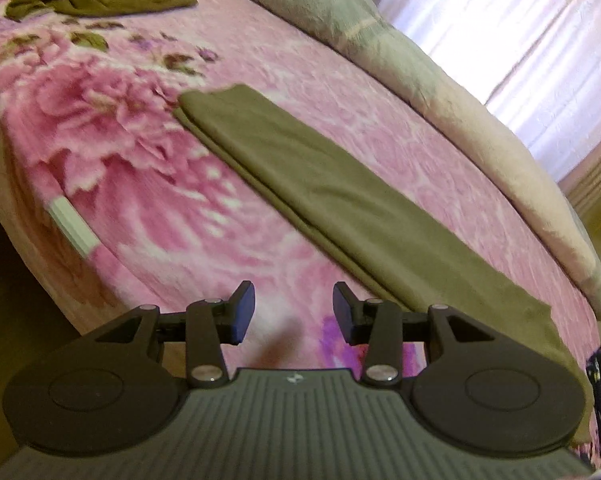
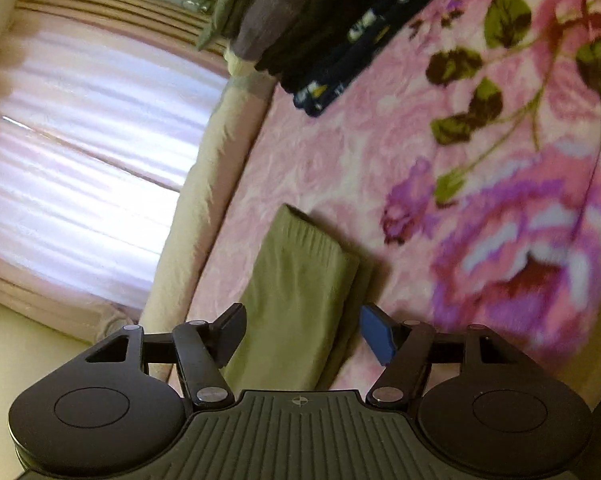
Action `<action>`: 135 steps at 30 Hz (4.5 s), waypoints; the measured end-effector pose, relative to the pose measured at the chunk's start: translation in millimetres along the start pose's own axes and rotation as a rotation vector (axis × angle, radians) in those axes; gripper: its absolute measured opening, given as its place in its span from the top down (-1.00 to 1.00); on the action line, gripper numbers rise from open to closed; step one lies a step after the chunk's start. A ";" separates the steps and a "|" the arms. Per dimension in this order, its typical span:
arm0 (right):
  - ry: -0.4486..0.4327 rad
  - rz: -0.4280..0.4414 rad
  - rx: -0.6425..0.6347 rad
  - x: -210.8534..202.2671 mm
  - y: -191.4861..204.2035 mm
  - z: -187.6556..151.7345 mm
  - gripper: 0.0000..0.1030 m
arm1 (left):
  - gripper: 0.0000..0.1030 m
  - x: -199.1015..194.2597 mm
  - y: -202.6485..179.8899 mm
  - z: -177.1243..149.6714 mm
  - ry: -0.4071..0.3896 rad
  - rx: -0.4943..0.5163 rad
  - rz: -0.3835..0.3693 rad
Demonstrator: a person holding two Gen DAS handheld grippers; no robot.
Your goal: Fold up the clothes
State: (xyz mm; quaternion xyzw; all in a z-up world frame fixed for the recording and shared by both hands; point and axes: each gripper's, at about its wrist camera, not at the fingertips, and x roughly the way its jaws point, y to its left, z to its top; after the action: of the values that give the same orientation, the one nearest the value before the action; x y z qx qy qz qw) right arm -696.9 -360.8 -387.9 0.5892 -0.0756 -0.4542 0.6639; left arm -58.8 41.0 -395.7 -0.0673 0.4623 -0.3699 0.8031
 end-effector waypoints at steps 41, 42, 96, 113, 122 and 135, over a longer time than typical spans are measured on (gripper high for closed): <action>0.000 -0.164 -0.047 27.5 -2.4 7.7 1.00 | 0.26 36.2 70.9 90.6 -0.154 -0.365 0.017; 0.001 -0.165 -0.047 27.8 -2.3 8.0 1.00 | 0.26 42.0 75.3 95.9 -0.156 -0.385 0.016; -0.024 -0.193 -0.062 29.5 13.6 25.0 1.00 | 1.00 62.4 104.2 115.8 -0.218 -0.354 -0.140; -0.073 -0.365 -0.727 15.3 102.2 -65.6 -0.20 | 0.71 39.1 23.8 97.2 -0.187 0.074 0.015; 0.233 -0.354 -1.117 97.6 118.0 -189.8 -0.20 | 0.69 75.0 -19.6 43.8 -0.086 0.268 0.036; 0.180 -0.402 -1.051 27.6 128.6 -211.4 -0.21 | 0.44 4.7 -64.4 0.4 -0.045 0.368 0.204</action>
State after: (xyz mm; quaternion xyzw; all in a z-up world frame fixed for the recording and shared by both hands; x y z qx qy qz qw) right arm -480.5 -242.8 -352.6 0.2191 0.3310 -0.4960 0.7723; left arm -91.3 -8.4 -369.8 0.1196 0.3734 -0.3633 0.8452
